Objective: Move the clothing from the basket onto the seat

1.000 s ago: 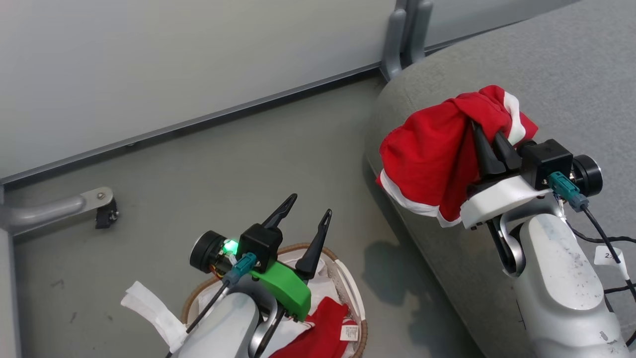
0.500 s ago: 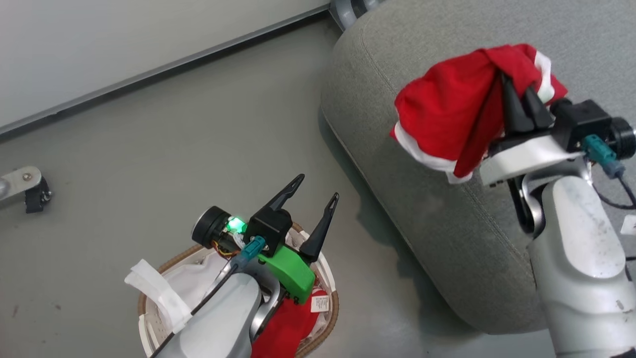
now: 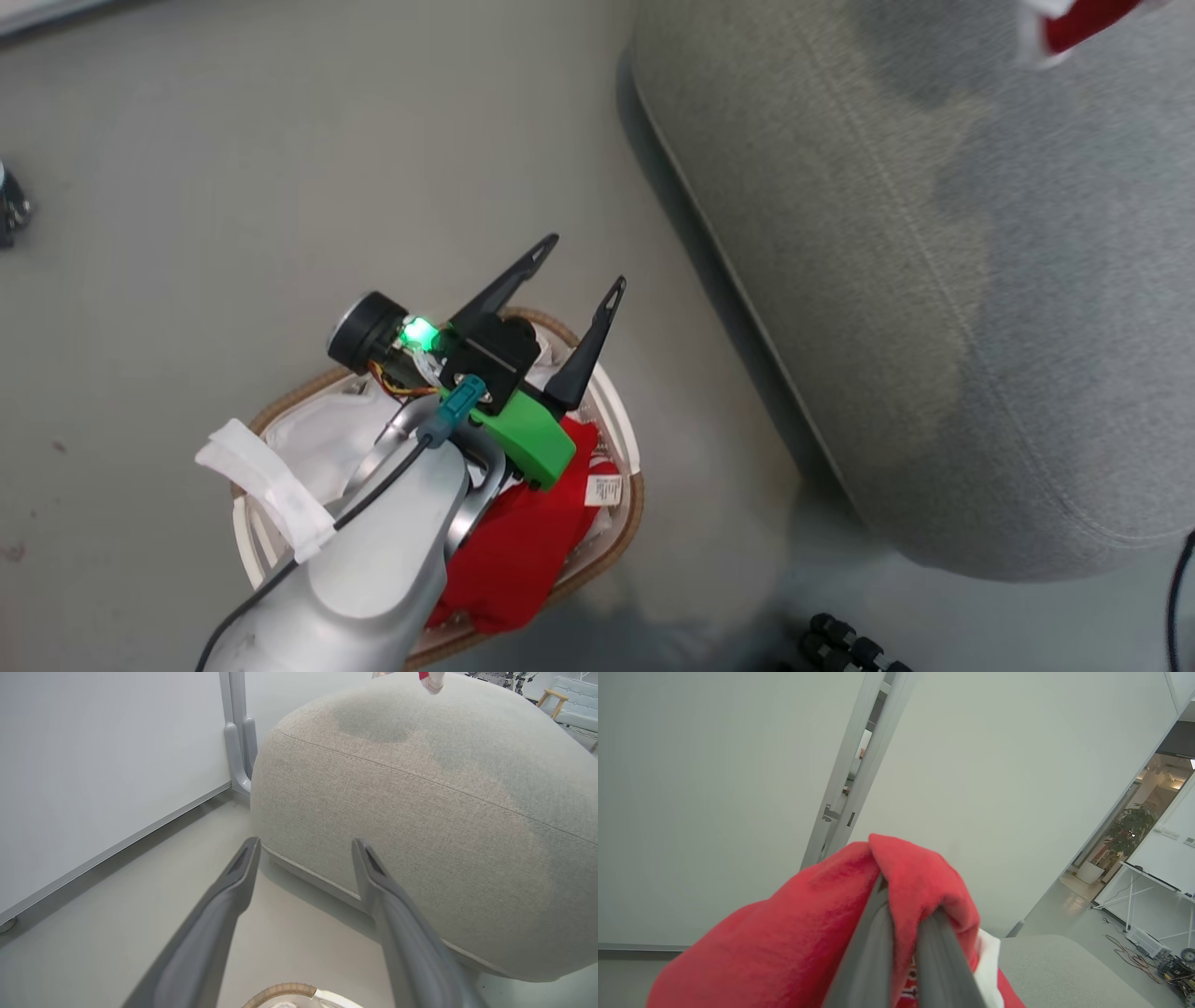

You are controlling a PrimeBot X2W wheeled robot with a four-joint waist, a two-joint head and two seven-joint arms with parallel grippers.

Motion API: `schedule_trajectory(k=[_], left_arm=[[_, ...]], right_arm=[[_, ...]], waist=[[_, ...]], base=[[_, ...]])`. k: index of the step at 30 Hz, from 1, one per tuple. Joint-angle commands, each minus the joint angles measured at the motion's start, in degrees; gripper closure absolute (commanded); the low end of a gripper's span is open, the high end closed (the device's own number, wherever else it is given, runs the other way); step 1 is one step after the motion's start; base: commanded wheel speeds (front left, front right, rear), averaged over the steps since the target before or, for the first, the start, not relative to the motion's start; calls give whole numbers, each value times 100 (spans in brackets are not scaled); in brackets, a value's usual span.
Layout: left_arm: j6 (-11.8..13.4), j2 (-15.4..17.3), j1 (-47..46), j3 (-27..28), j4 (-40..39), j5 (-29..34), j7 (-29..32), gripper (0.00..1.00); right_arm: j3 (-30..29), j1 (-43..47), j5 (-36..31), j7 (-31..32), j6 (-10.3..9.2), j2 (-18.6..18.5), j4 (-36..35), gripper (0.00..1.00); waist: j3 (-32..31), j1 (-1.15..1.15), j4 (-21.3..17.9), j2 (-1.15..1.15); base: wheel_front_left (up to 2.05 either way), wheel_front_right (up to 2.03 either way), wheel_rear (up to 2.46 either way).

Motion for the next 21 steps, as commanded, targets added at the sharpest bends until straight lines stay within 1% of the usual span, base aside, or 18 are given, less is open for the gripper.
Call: schedule_trajectory(k=[1, 4, 8, 13, 18, 19, 20, 21], left_arm=[[14, 65, -144, 43, -70, 79, -5, 0], [63, 128, -249, 69, -205, 95, -5, 0], [134, 185, -299, 87, -392, 117, 1, 0], [189, 249, -258, 77, -526, 126, 16, 0], [217, 310, -241, 69, -538, 84, 24, 0], [219, 314, -239, 66, -529, 74, 28, 0], [220, 317, -237, 62, -517, 64, 31, 0], [218, 313, -234, 56, -495, 52, 31, 0]], right_arm=[[-86, -179, -42, -28, -6, -127, 74, 100], [-307, -393, -29, -29, -6, -348, 303, 100], [-549, -506, -107, -29, -6, -496, 617, 100], [-622, -293, -253, -28, -6, -409, 982, 100], [-741, -45, -305, -28, -6, -149, 1077, 100], [-763, 4, -316, -28, -6, -109, 1048, 91], [-779, 46, -335, -28, -6, -56, 1030, 70], [-790, 116, -351, -29, -6, 4, 1019, 57]], waist=[[676, -1, 441, 0], [937, -1, 519, 0], [1189, -1, 562, 0], [1340, -1, 537, 0], [1354, -1, 476, 0], [1344, -1, 467, 0], [1325, -1, 458, 0], [1290, -1, 455, 0]], base=[[0, 0, 0], [0, 0, 0], [0, 0, 0], [0, 0, 0], [0, 0, 0], [0, 0, 0], [0, 0, 0], [0, 0, 0]])
